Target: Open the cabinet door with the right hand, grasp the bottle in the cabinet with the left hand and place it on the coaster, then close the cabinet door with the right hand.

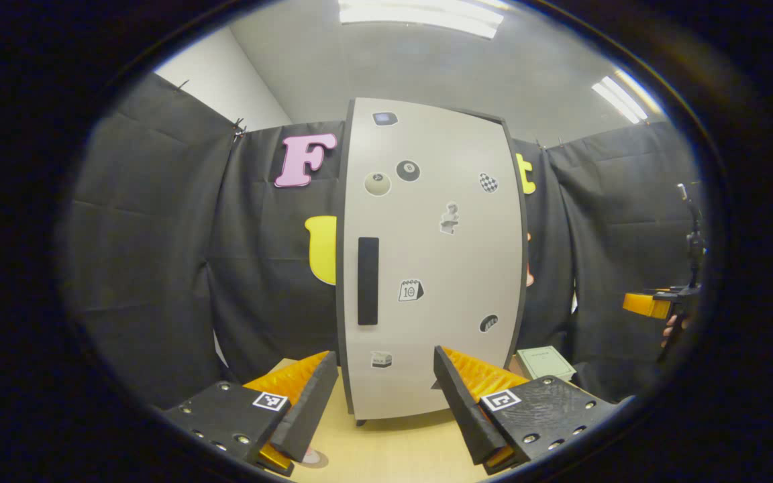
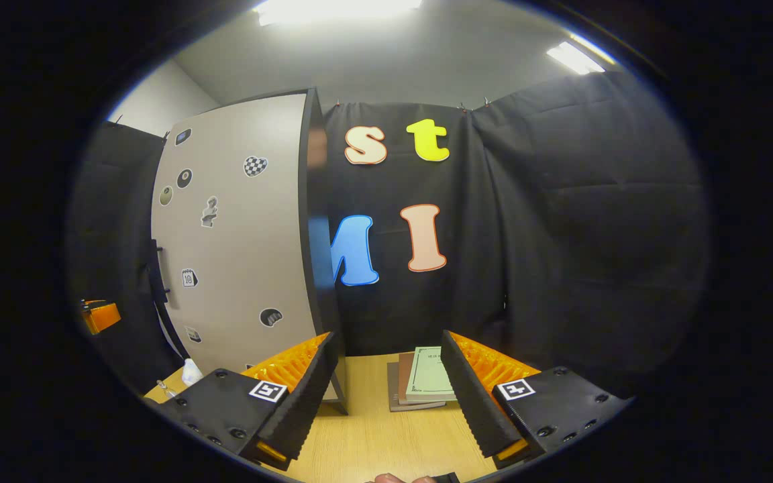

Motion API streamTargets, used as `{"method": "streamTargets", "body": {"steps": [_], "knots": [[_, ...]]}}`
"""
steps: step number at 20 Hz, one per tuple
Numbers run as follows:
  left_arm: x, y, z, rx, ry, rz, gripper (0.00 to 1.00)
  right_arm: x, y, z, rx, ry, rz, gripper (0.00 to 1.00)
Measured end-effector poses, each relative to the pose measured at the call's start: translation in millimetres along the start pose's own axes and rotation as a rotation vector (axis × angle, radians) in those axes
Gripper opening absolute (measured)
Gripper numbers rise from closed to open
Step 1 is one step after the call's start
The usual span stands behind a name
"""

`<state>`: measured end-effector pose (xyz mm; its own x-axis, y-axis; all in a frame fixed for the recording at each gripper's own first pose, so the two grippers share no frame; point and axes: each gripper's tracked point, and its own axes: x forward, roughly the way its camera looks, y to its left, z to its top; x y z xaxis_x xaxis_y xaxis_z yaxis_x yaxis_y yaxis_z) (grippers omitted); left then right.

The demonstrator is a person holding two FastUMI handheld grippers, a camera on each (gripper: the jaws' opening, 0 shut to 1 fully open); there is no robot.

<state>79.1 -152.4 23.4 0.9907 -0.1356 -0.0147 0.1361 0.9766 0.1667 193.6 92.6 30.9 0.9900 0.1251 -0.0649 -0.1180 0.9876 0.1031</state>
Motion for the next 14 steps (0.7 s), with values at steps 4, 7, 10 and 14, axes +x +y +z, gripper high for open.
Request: {"method": "streamTargets", "body": {"steps": [4, 7, 10, 14], "knots": [[9, 4, 25, 0.028, -0.062, 0.007, 0.88, -1, -1, 4, -0.005, -0.02, -0.002, 0.98], [16, -1, 26, 0.051, -0.062, -0.009, 0.87, -2, -5, 1, 0.02, -0.016, -0.021, 0.98], [23, -1, 21, 0.042, -0.049, -0.015, 0.87, 0, -10, -4, 0.027, -0.006, -0.037, 0.97], [29, 1, 1, -0.04, 0.003, -0.041, 0.87, 1, -13, -2, 0.005, -0.016, -0.049, 0.98]]}}
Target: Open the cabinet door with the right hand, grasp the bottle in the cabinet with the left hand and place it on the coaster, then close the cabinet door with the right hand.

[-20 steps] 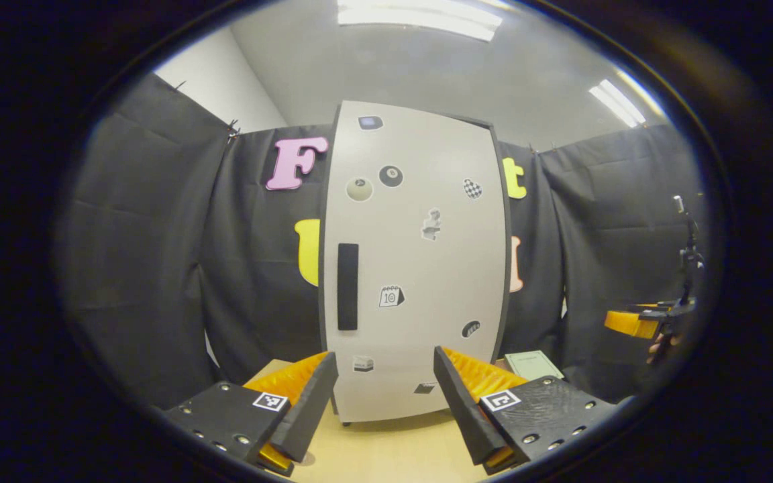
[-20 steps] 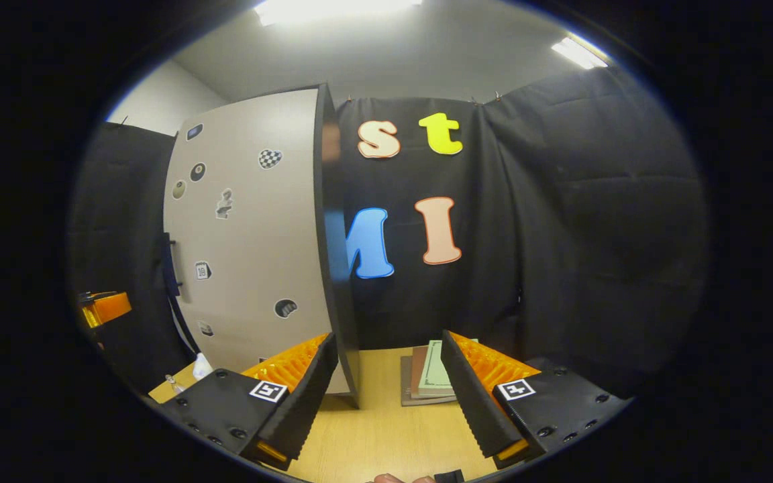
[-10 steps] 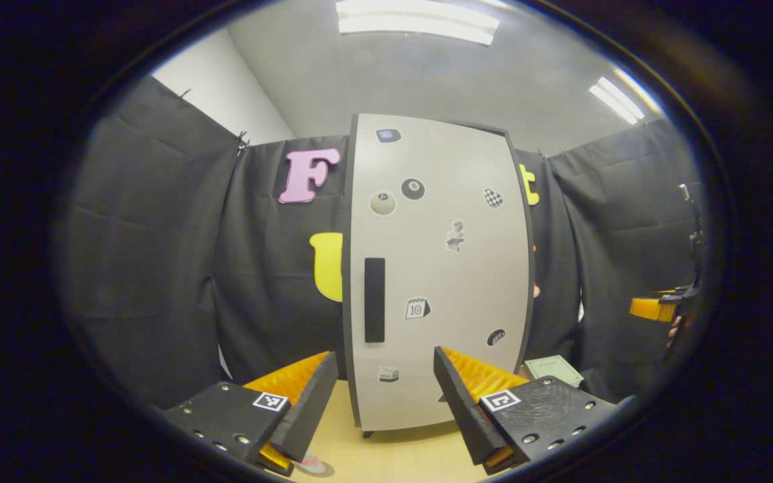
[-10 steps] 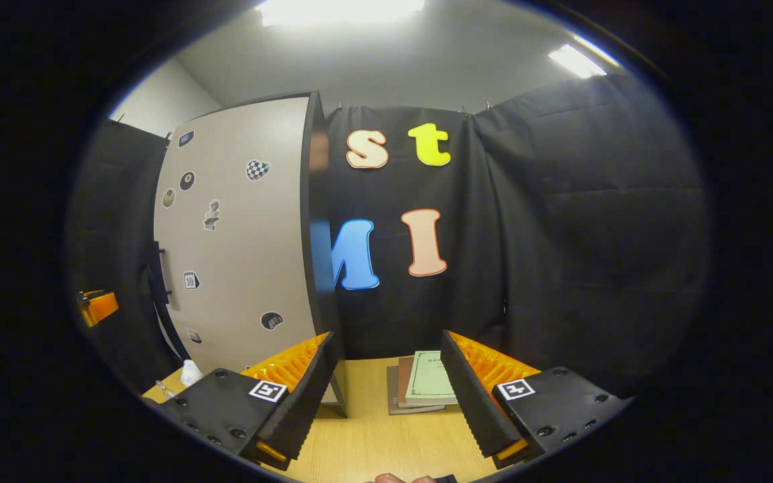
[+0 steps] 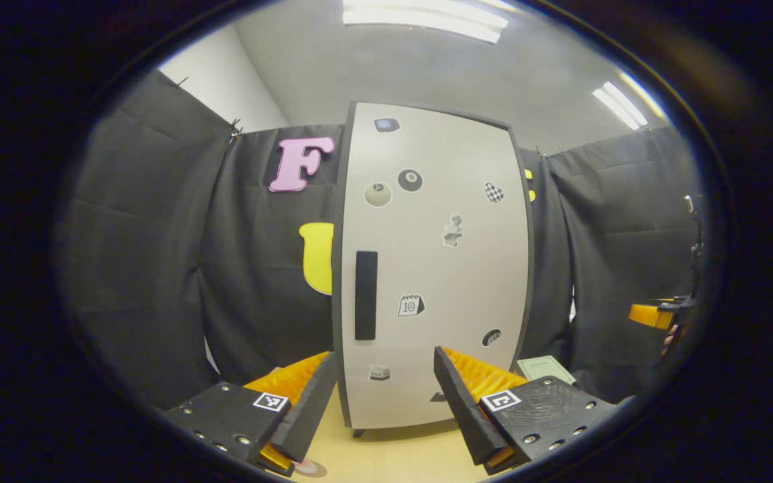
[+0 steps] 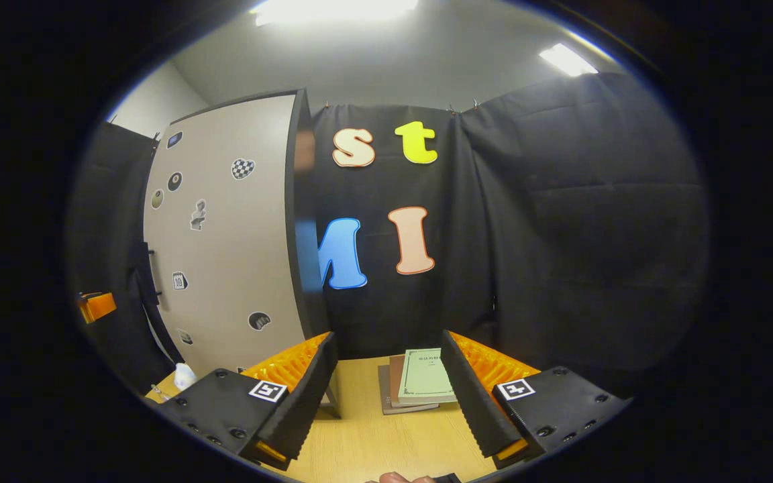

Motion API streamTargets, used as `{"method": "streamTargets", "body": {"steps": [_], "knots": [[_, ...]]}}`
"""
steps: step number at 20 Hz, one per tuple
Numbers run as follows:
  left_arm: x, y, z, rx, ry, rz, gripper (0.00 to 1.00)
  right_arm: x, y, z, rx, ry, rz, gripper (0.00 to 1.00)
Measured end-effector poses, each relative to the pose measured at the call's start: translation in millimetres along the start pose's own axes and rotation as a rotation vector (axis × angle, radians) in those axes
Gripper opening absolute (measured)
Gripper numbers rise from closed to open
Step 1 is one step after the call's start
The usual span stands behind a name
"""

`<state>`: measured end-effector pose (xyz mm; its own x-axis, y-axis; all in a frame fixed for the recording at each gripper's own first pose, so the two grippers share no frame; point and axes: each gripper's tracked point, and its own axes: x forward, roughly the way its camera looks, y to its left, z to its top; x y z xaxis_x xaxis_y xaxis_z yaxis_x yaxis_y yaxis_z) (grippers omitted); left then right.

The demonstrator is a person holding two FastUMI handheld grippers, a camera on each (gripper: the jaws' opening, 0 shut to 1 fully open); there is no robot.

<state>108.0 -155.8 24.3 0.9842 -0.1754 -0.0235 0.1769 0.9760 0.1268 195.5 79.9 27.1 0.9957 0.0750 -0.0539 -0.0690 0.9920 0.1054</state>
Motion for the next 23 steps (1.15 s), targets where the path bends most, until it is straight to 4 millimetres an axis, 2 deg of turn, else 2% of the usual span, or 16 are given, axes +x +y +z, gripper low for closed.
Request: {"method": "streamTargets", "body": {"steps": [5, 9, 11, 16, 18, 23], "knots": [[7, 14, -24, 0.059, 0.032, 0.008, 0.88, -8, 2, -9, -0.03, 0.023, -0.004, 0.98], [10, 4, -32, 0.046, 0.016, -0.04, 0.87, -23, -6, -5, -0.067, 0.031, -0.028, 0.98], [10, -2, -46, 0.031, 0.032, -0.077, 0.88, -31, -13, -6, -0.093, 0.022, -0.064, 0.98], [1, 11, -88, 0.035, 0.139, -0.076, 0.87, -38, -13, -27, -0.076, 0.077, -0.085, 0.98], [0, 15, -91, 0.043, 0.154, -0.049, 0.88, -37, -17, -34, -0.073, 0.081, -0.083, 0.98], [-4, 5, -72, 0.062, 0.116, -0.014, 0.87, -24, -28, -47, -0.055, 0.085, -0.027, 0.98]]}}
